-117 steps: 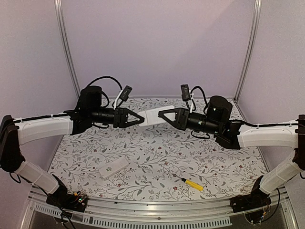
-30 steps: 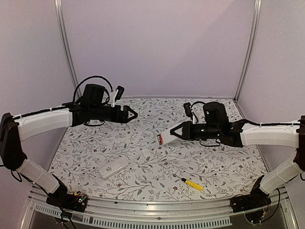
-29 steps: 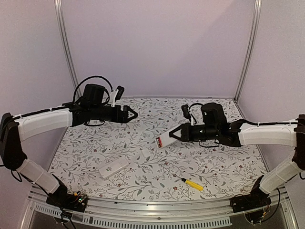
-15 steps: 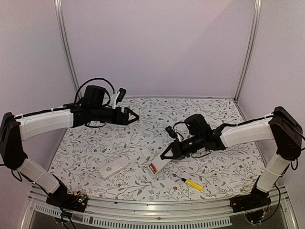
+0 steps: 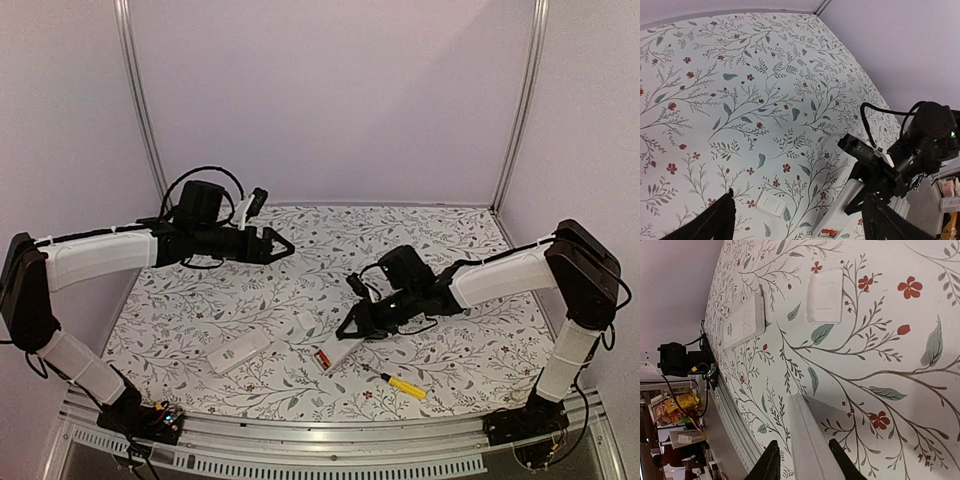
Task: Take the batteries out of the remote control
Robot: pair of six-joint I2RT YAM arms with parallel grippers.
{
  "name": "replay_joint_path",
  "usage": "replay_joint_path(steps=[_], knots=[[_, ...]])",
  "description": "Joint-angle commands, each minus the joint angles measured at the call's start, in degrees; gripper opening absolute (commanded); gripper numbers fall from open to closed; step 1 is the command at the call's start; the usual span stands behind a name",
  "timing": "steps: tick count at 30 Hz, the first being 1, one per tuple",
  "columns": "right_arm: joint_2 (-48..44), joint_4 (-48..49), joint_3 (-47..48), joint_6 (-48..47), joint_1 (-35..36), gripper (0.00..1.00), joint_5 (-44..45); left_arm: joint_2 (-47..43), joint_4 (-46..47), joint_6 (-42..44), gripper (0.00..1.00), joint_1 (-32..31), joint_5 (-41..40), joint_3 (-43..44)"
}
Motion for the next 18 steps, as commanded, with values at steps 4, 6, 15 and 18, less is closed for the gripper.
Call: replay_joint_path(steps=[4,6,15,18], knots=[[-2.4,-4.6,0.9,0.4,0.2,0.52,9.6,1.1,0.8,-0.2,0.87,0.2,1.4,-0.8],[-3.9,-6.5,0.5,0.6,0.2,0.64,13.6,1.1,0.8,-0.2,0.87,0.2,1.4,-0.7],[-13.7,-10.6,-4.5,5.2,0.3,0.84,27.2,0.9,0.9,-0.1,0.87,0.2,1.0,-0.7],[-13.4,-9.5,-5.2,8.0,1.3,0.83,25.8,0.9,0.9,0.0,0.87,0.2,0.9,-0.8]])
